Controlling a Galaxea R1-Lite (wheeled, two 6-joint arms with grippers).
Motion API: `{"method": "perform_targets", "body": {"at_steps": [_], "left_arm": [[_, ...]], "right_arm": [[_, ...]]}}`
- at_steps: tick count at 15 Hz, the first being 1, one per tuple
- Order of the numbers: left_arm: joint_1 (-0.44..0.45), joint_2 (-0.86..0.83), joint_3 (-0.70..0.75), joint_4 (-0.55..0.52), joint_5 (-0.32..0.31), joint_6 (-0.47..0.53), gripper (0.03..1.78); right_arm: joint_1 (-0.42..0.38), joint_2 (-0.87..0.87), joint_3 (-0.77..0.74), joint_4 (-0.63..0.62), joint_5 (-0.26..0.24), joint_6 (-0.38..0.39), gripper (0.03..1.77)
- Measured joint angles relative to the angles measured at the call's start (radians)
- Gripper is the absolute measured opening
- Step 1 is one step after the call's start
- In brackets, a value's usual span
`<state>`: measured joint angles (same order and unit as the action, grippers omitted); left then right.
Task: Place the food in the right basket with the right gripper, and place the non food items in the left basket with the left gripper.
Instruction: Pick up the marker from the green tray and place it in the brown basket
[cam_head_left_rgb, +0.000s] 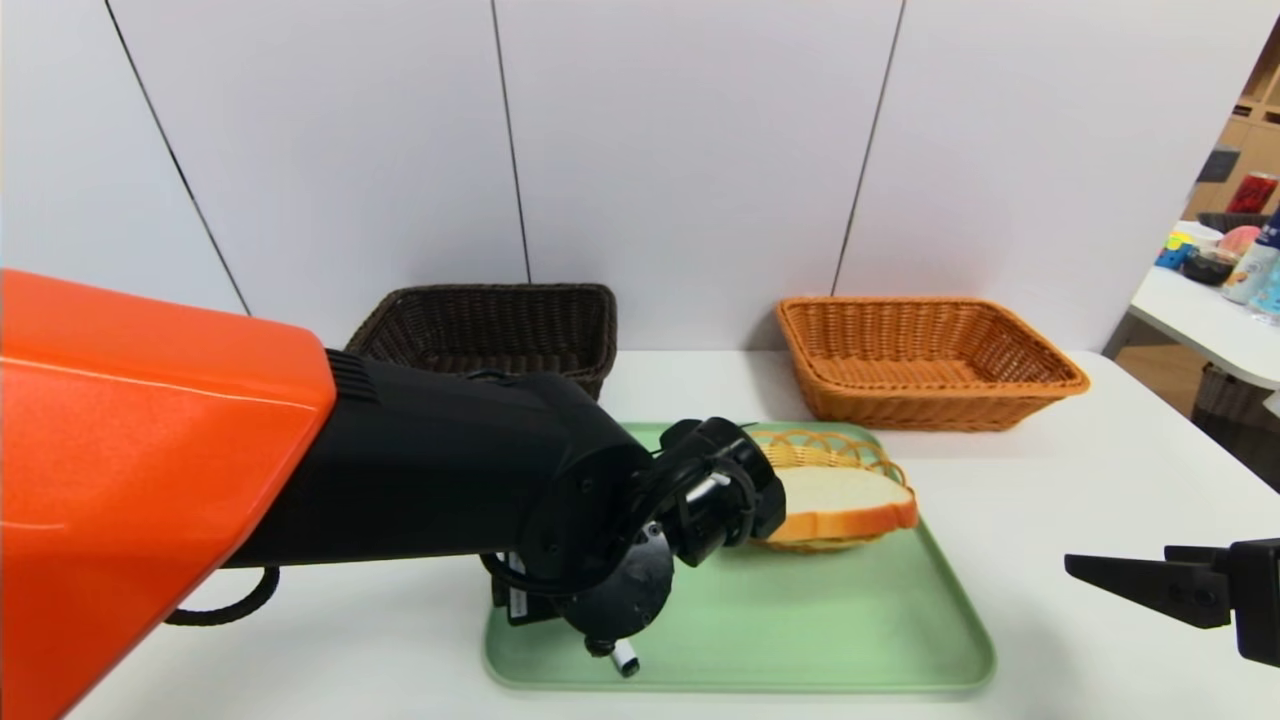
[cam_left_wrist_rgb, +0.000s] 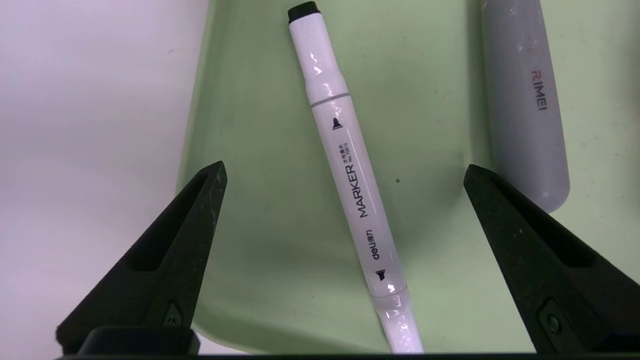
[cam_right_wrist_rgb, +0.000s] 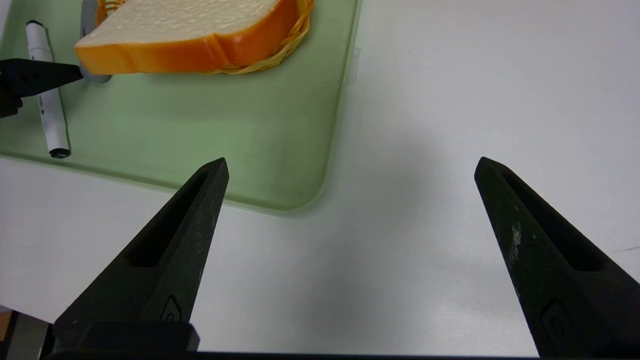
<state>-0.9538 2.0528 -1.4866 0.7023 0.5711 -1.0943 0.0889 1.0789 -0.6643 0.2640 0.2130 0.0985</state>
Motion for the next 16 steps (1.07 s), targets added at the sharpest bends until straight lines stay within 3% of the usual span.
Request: {"method": "perform_targets", "body": {"at_steps": [4, 16], "left_arm": [[0.0, -0.015, 0.003, -0.001, -0.052, -0.037, 1.69], [0.002, -0.001, 0.021, -0.006, -0.048, -0.063, 1.69]], "right_arm": [[0.0, 0.0, 0.001, 0.0, 0.0, -0.001, 1.7], [0.001, -0.007, 0.006, 0.0, 0.0, -0.002, 1.7]]}}
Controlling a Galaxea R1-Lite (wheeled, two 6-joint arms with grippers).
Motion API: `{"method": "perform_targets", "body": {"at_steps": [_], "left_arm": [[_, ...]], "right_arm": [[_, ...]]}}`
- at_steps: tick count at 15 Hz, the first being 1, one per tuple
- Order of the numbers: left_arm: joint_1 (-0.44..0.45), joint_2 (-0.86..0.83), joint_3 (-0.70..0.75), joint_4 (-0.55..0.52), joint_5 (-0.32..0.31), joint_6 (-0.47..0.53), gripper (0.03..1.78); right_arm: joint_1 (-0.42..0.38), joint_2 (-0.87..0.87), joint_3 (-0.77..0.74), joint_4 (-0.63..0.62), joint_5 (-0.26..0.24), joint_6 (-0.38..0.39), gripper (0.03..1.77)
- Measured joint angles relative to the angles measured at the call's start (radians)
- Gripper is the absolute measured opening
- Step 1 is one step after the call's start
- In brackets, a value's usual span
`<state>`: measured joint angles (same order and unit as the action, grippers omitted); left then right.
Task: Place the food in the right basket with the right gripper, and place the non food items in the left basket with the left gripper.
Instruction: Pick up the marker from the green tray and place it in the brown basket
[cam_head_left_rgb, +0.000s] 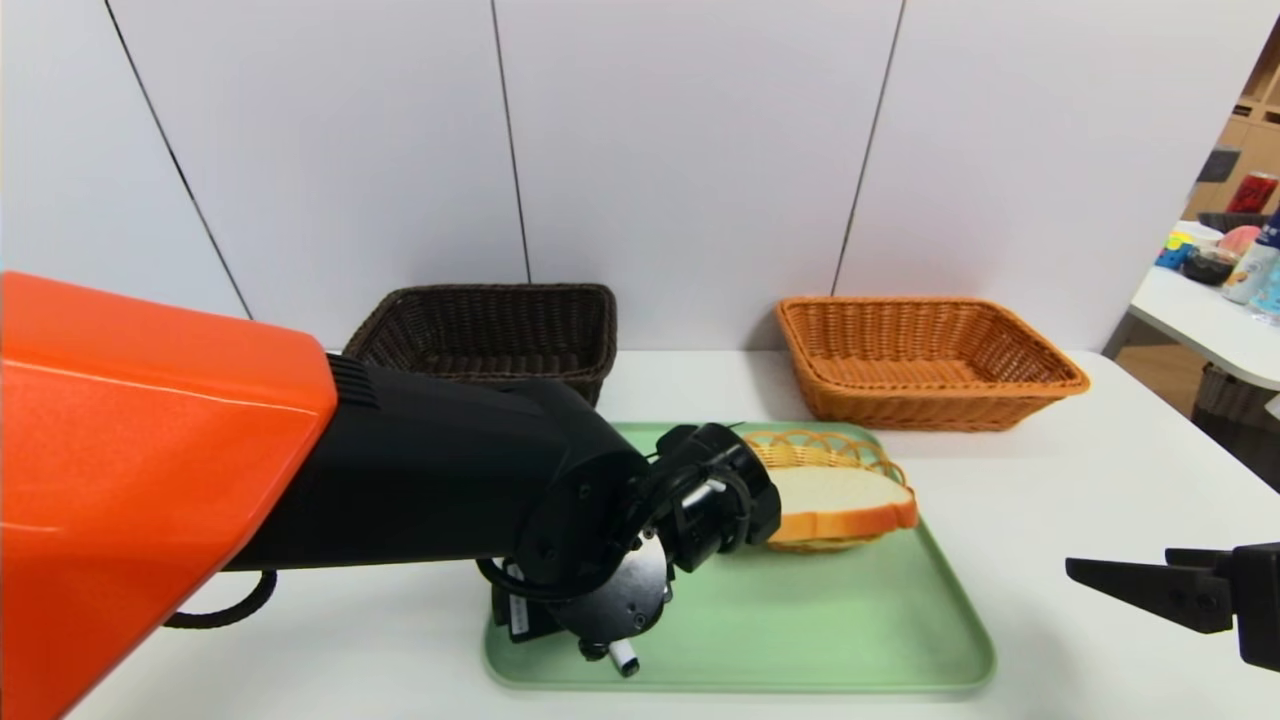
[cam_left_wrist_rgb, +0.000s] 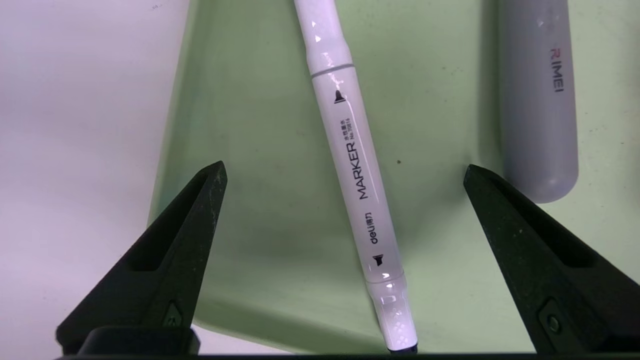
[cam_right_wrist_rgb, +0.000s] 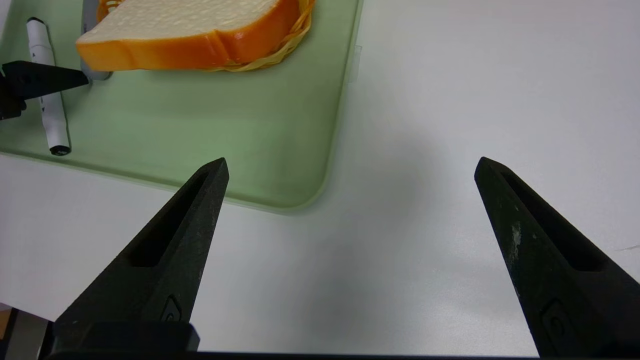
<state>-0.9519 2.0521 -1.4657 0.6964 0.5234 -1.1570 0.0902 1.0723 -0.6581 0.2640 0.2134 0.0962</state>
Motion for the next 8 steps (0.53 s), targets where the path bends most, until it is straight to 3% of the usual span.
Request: {"method": "perform_targets", "body": {"at_steps": [8], "left_arm": [[0.001, 0.004, 0.008, -0.014, 0.005, -0.001, 1.69]], "right_arm": [[0.0, -0.002, 0.006, -0.002, 0.001, 0.001, 1.7]]}}
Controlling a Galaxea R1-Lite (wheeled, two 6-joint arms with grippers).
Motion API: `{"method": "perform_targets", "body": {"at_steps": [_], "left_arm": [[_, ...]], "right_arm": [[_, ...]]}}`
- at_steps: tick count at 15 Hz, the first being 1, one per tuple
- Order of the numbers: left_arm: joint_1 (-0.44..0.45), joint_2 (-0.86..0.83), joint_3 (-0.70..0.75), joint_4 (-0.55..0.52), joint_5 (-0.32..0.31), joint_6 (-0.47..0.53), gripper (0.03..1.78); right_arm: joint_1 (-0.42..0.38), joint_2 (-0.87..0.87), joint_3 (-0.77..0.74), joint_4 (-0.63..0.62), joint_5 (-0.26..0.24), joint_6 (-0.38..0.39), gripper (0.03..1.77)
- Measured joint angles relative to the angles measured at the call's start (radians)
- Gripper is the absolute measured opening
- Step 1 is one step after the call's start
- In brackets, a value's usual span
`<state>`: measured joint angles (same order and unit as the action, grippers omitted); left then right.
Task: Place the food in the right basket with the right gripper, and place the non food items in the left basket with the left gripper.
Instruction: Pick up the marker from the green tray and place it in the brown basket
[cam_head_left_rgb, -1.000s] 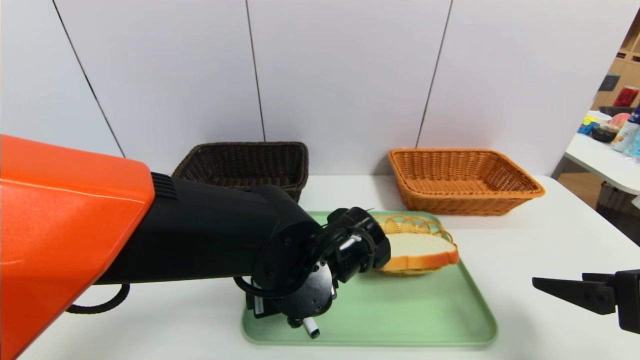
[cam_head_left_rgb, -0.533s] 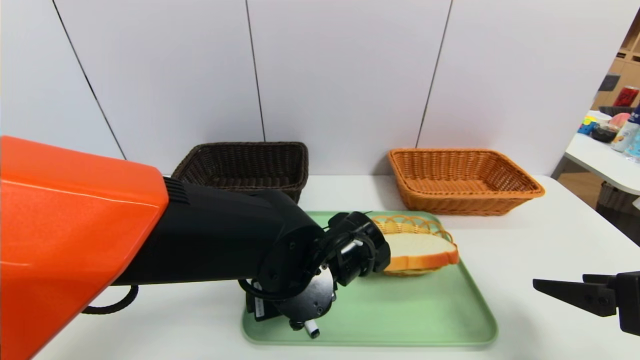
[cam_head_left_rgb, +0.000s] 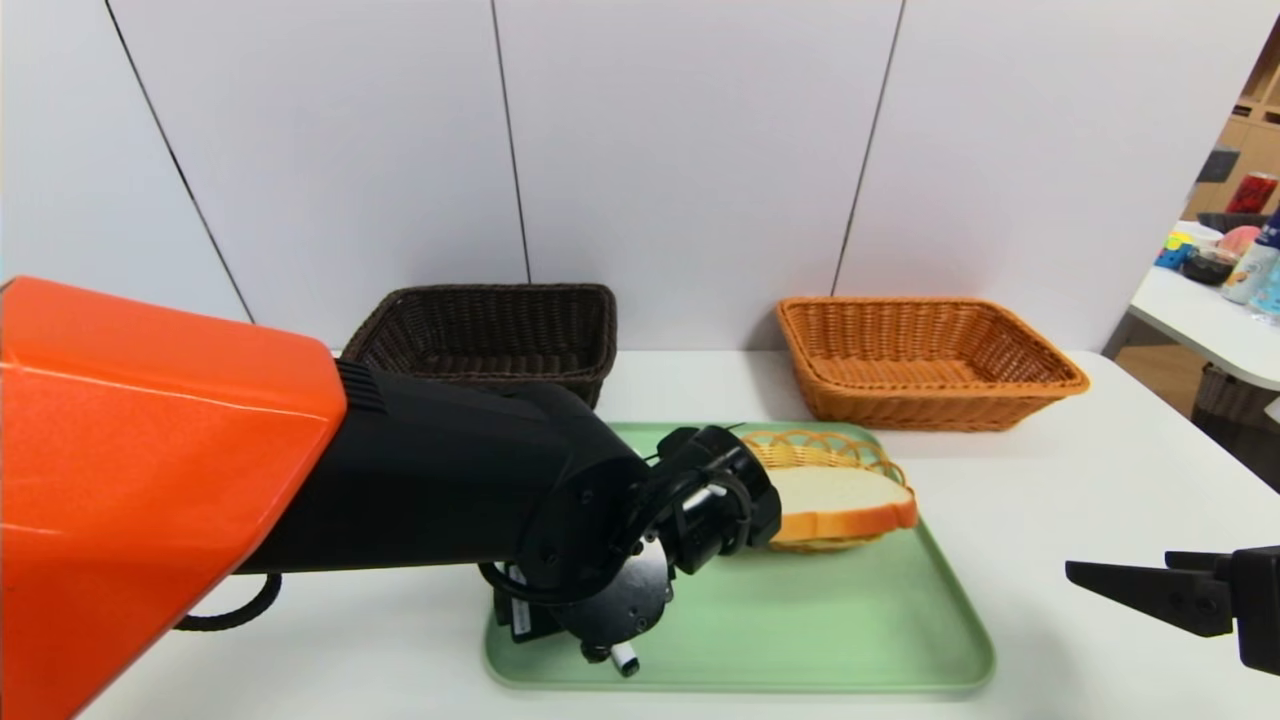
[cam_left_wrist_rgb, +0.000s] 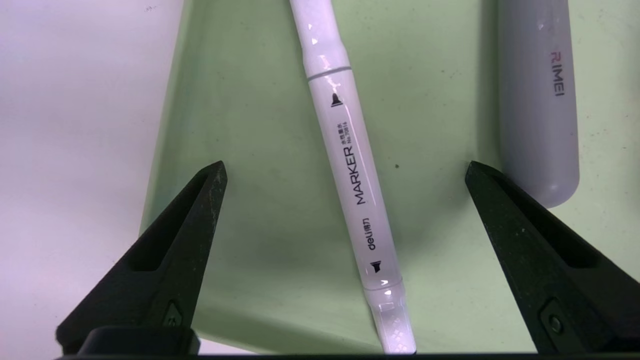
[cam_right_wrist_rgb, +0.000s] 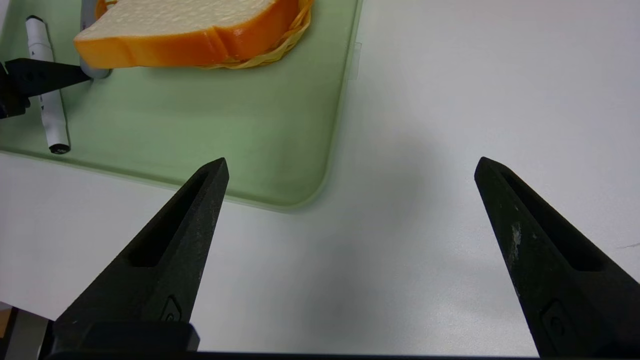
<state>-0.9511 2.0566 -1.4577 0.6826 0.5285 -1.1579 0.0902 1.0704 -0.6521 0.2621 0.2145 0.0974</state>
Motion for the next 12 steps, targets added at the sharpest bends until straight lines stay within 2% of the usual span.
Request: {"method": "perform_targets", "body": {"at_steps": [10, 11, 12], "left_arm": [[-0.001, -0.001, 0.004, 0.002, 0.007, -0.004, 1.69], [-0.001, -0.001, 0.004, 0.002, 0.006, -0.004, 1.63], [-0.002, -0.001, 0.004, 0.002, 0.009, -0.004, 1.45]], "right_arm": [[0.0, 0.0, -0.004, 0.0, 0.0, 0.0, 1.7], [0.0, 0.0, -0.004, 0.0, 0.0, 0.0, 1.7], [0.0, 0.0, -0.004, 0.0, 0.0, 0.0, 1.7]]}}
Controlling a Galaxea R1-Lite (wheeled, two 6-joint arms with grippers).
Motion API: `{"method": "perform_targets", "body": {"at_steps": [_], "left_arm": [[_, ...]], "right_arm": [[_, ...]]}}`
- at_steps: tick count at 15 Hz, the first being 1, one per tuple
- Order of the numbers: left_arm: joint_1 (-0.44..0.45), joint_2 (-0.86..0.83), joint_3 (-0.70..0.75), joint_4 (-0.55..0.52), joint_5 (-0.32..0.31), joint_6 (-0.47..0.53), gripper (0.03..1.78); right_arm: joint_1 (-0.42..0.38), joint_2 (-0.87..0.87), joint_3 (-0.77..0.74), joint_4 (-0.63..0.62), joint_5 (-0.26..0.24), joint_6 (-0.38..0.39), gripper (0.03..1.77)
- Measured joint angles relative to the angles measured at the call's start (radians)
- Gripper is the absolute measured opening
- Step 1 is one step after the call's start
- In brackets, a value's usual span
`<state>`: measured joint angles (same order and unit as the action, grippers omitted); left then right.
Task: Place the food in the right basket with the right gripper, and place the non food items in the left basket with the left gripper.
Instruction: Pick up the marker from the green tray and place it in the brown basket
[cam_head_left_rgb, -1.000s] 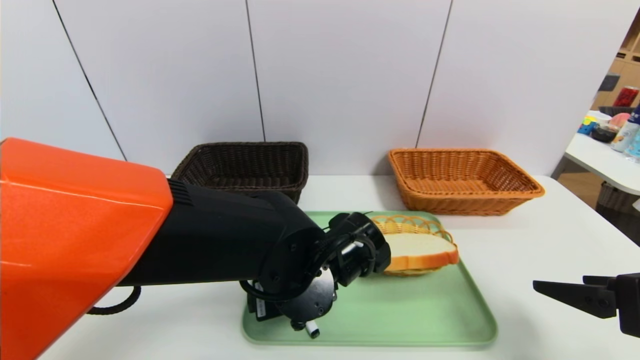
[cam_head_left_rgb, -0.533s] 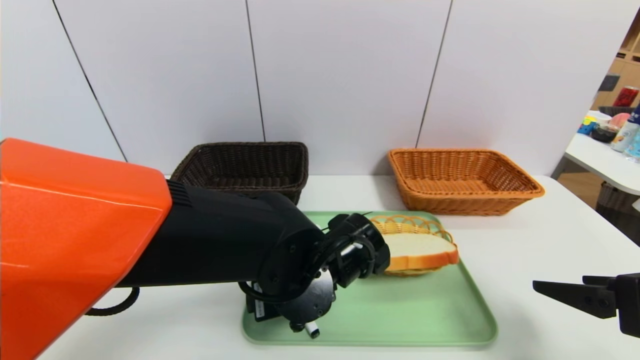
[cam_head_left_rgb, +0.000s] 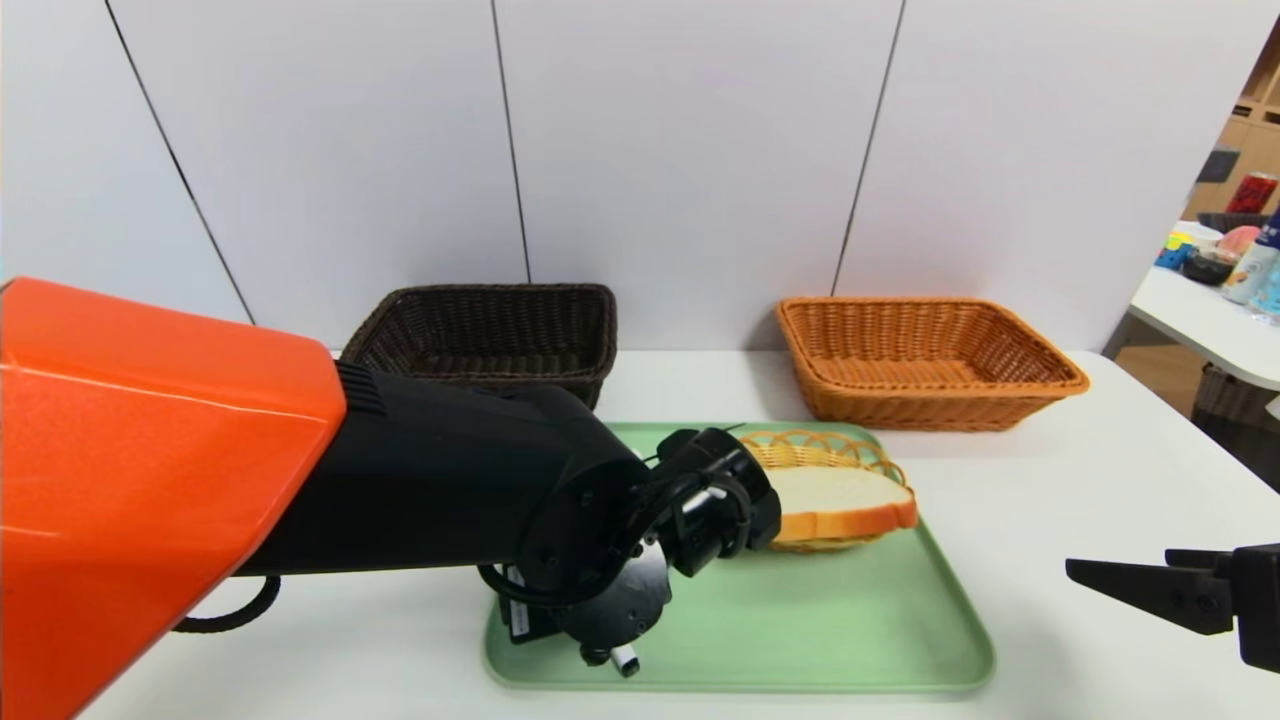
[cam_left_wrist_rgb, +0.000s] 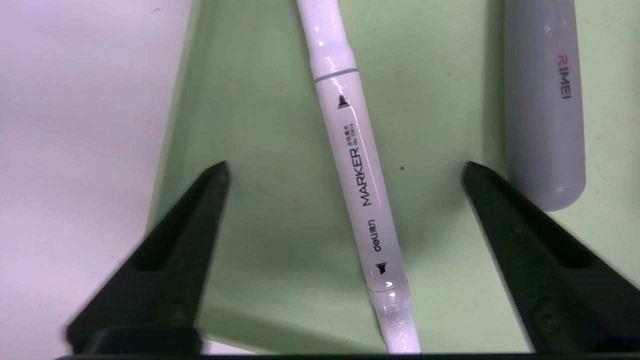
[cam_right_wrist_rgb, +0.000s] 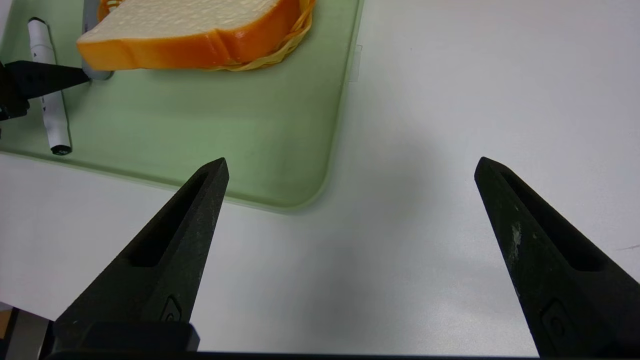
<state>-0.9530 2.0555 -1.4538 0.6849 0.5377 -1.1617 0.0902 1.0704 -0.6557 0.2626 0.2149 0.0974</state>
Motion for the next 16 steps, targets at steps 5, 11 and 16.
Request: {"method": "perform_targets", "body": {"at_steps": [5, 11, 16], "left_arm": [[0.0, 0.001, 0.0, 0.0, 0.001, 0.0, 0.83], [0.0, 0.004, -0.001, 0.0, 0.003, 0.0, 0.17], [0.001, -0.001, -0.01, 0.001, 0.002, 0.003, 0.17]], "right_arm": [[0.0, 0.0, 0.001, 0.0, 0.0, -0.001, 1.7], [0.0, 0.0, -0.002, 0.0, 0.0, 0.0, 1.7], [0.0, -0.001, 0.003, 0.0, 0.0, 0.0, 1.7]]}}
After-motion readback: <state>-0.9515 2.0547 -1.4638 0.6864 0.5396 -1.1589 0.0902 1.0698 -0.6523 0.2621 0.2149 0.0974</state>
